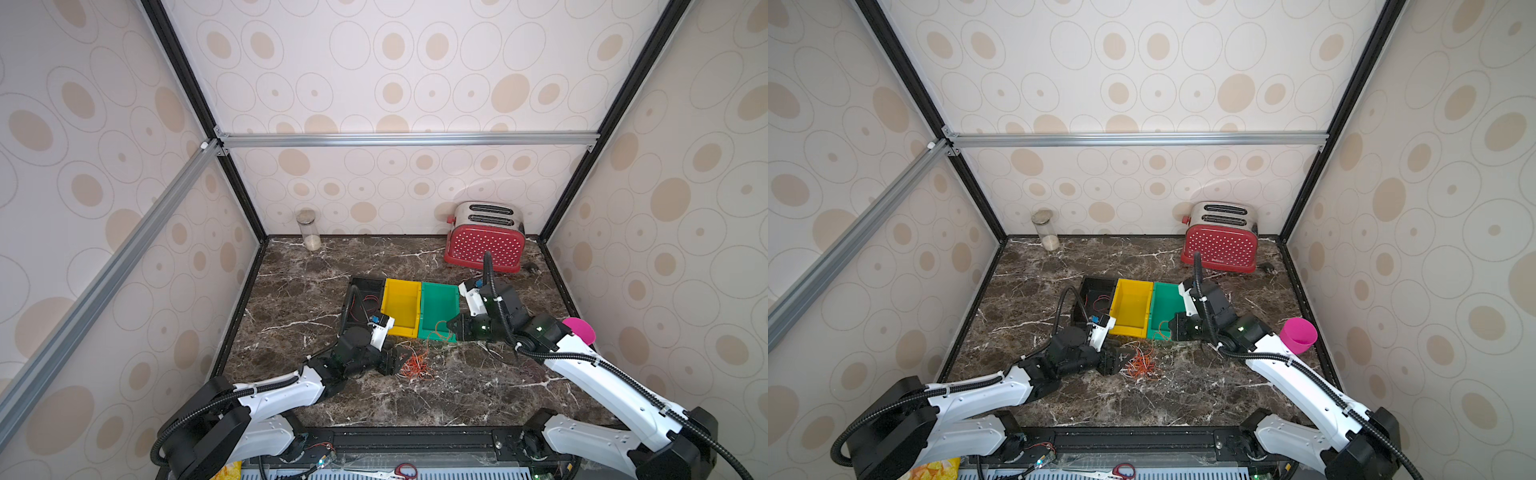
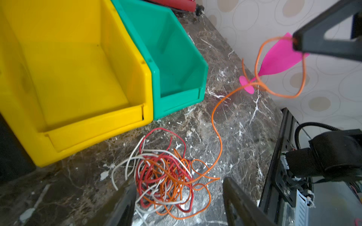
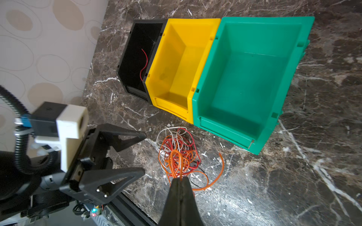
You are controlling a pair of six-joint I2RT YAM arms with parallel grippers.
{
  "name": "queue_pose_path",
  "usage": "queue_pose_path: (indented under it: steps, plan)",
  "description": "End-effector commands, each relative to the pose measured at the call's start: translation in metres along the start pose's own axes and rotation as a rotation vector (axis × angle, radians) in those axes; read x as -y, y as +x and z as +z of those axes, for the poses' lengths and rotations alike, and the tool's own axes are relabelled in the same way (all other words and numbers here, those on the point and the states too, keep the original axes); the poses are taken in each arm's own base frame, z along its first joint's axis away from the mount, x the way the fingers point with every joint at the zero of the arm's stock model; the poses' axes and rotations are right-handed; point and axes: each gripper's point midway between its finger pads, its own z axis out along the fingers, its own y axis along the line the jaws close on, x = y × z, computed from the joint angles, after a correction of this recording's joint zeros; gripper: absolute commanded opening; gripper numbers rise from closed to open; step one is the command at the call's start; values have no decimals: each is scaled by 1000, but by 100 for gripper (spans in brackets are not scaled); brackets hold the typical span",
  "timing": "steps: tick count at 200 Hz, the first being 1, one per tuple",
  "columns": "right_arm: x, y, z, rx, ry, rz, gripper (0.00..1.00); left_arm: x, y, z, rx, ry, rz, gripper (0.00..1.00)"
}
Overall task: Untangle and sort cables by color
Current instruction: Untie the cable.
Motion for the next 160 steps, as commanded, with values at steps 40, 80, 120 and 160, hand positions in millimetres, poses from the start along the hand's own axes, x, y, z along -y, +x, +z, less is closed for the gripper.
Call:
queue_pose_path:
  steps: [40, 80, 120, 160]
  plan:
    - [-42, -37, -33, 130, -148, -18, 0, -14, 31, 16, -78, -18, -31, 69]
    - [-49, -37, -34, 121, -188, -5, 0, -17, 29, 31, -59, -9, -64, 65]
    - [-63, -42, -51, 154, -249, -15, 0, -31, 39, 45, -86, -60, -103, 46]
    - [-66, -51, -76, 211, -231, -57, 0, -40, 48, 45, -95, -91, -128, 26]
